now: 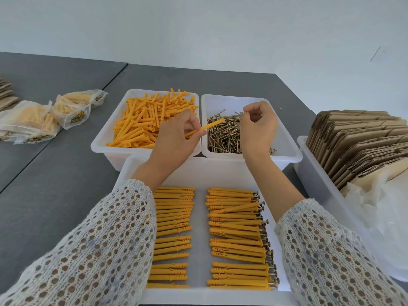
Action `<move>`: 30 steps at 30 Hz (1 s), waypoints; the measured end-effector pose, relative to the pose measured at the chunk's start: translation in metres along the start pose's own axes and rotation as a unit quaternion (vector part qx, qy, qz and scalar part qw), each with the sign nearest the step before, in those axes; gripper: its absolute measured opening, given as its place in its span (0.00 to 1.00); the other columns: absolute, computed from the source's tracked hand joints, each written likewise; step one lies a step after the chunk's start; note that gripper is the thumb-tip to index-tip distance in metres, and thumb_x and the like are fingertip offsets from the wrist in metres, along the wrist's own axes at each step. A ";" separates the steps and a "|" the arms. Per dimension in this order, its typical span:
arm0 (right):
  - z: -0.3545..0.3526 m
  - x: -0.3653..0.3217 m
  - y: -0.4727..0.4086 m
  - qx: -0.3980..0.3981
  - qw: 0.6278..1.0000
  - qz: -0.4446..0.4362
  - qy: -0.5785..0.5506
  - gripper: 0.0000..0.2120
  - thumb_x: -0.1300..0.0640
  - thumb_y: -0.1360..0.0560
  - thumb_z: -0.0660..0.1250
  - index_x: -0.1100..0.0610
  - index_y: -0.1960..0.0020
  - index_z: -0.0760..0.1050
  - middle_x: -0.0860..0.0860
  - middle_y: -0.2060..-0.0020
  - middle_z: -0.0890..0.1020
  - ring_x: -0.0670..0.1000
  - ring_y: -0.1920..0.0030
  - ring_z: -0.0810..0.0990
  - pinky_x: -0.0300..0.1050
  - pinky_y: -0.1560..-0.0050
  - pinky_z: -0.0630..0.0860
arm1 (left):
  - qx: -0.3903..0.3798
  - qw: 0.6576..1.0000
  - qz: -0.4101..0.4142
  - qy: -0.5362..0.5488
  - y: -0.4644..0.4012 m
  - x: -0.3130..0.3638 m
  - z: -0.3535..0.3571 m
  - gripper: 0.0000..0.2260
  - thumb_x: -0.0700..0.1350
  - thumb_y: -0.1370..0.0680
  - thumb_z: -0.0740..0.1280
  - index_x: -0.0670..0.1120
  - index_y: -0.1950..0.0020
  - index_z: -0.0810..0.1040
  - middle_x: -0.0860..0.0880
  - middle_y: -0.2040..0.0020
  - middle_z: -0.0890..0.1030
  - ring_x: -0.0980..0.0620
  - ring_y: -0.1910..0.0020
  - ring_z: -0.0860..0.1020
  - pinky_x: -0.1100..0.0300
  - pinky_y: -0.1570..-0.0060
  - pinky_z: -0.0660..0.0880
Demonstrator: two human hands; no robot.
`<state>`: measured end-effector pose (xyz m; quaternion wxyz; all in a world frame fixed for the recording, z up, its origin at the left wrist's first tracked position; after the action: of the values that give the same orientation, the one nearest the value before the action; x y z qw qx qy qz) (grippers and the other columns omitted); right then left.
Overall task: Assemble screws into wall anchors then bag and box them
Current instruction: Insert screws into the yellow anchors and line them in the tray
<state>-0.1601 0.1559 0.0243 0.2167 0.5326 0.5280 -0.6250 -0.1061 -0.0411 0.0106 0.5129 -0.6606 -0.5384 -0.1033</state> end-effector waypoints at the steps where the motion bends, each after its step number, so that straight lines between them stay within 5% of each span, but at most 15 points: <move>1: 0.001 -0.001 0.000 -0.004 1.000 -0.006 0.008 0.09 0.69 0.26 0.63 0.57 0.54 0.78 0.49 0.58 0.80 0.42 0.61 0.76 0.31 0.58 0.75 | -0.003 1.000 -0.002 0.002 0.000 0.000 0.000 0.07 0.42 0.23 0.73 0.45 0.55 0.75 0.57 0.62 0.83 0.67 0.61 0.80 0.74 0.57 0.72; 7: 0.006 -0.006 0.004 -0.026 0.998 -0.048 0.016 0.09 0.69 0.26 0.64 0.56 0.55 0.77 0.50 0.58 0.80 0.42 0.62 0.76 0.29 0.59 0.74 | -0.016 1.000 -0.012 0.007 0.000 0.003 0.001 0.07 0.43 0.23 0.72 0.44 0.54 0.75 0.57 0.64 0.83 0.66 0.64 0.79 0.63 0.57 0.76; 15: -0.007 0.004 -0.006 0.021 0.999 -0.002 0.025 0.09 0.69 0.27 0.62 0.57 0.54 0.77 0.50 0.59 0.80 0.43 0.62 0.76 0.31 0.60 0.74 | -0.011 1.000 -0.011 0.021 0.001 0.005 -0.002 0.07 0.43 0.22 0.72 0.42 0.54 0.75 0.49 0.66 0.84 0.45 0.65 0.80 0.46 0.55 0.78; 24: 0.019 -0.012 0.013 -0.072 0.993 -0.096 0.014 0.08 0.69 0.27 0.64 0.58 0.55 0.77 0.50 0.60 0.79 0.39 0.63 0.76 0.29 0.62 0.72 | -0.026 1.000 -0.001 0.012 0.003 0.007 0.003 0.07 0.42 0.23 0.72 0.43 0.54 0.75 0.53 0.61 0.85 0.63 0.60 0.82 0.57 0.51 0.79; 30: 0.026 -0.021 0.022 -0.104 0.979 -0.172 0.021 0.08 0.68 0.28 0.61 0.57 0.56 0.76 0.53 0.60 0.78 0.47 0.63 0.76 0.36 0.63 0.73 | -0.034 0.999 -0.016 0.001 0.003 0.002 0.006 0.08 0.43 0.23 0.71 0.47 0.46 0.75 0.54 0.62 0.85 0.60 0.61 0.82 0.69 0.58 0.74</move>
<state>-0.1459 0.1192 0.0307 0.1494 0.4211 0.6786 -0.5830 -0.1055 -0.0348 0.0073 0.4888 -0.6691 -0.5444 -0.1305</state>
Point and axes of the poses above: each hand's wrist, its own y-axis away from the middle knuckle, its own z-axis out of the palm, x = y × z, the point moved 7 cm from there along -y, towards the middle knuckle
